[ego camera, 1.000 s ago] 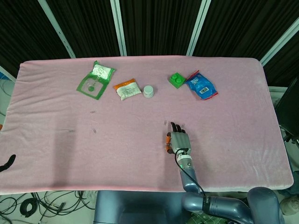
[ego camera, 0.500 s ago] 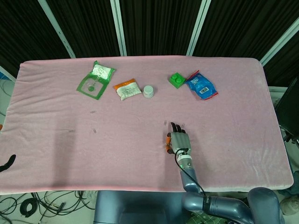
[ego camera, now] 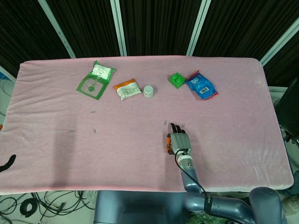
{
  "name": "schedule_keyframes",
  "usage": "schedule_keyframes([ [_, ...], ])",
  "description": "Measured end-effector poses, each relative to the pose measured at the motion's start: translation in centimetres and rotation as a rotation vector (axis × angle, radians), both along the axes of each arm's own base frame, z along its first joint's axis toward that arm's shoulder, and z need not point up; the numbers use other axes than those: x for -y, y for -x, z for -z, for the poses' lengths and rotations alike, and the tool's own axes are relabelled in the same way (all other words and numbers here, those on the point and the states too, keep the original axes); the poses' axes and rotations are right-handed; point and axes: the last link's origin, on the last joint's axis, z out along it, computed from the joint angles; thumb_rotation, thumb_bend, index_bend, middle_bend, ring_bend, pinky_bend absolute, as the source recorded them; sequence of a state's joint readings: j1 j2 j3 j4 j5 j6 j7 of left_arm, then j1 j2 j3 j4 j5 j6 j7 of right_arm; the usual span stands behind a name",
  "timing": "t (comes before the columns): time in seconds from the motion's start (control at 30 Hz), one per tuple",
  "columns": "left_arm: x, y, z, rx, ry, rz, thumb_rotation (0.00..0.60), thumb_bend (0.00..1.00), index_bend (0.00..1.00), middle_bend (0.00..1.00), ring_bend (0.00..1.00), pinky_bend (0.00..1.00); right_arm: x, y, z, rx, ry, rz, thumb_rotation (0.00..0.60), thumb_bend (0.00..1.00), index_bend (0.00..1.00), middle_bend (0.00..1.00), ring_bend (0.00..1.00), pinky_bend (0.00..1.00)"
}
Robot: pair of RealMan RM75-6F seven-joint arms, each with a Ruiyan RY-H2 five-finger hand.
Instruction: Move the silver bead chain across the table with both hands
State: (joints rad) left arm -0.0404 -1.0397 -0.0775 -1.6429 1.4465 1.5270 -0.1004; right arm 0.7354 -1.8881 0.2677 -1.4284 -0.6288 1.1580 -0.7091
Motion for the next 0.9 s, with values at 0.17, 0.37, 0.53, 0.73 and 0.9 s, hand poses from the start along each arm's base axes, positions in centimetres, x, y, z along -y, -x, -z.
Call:
schedule_keyframes([
  [0.17, 0.0, 0.0, 0.0, 0.001, 0.001, 0.000, 0.600, 0.26, 0.05, 0.02, 0.00, 0.00, 0.1, -0.3, -0.4, 0.035, 0.007, 0.005, 0.600, 0.40, 0.63, 0.00, 0.04, 0.18],
  [0.37, 0.0, 0.0, 0.0, 0.002, 0.001, 0.001, 0.600, 0.26, 0.05, 0.02, 0.00, 0.00, 0.3, -1.0, -1.4, 0.118, 0.025, 0.004, 0.600, 0.40, 0.63, 0.00, 0.04, 0.18],
  [0.53, 0.0, 0.0, 0.0, 0.001, 0.001, 0.000, 0.600, 0.26, 0.05, 0.02, 0.00, 0.00, 0.5, -1.8, -3.0, 0.181, 0.047, -0.018, 0.600, 0.40, 0.63, 0.00, 0.04, 0.18],
  [0.73, 0.0, 0.1, 0.0, -0.005, -0.001, -0.005, 0.600, 0.26, 0.05, 0.02, 0.00, 0.00, 1.0, -2.3, -5.6, 0.271, 0.078, -0.031, 0.600, 0.40, 0.63, 0.00, 0.04, 0.18],
  [0.9, -0.1, 0.1, 0.1, -0.008, -0.001, -0.014, 0.600, 0.26, 0.05, 0.02, 0.00, 0.00, 2.0, -2.6, -6.9, 0.360, 0.077, -0.010, 0.600, 0.40, 0.63, 0.00, 0.04, 0.18],
])
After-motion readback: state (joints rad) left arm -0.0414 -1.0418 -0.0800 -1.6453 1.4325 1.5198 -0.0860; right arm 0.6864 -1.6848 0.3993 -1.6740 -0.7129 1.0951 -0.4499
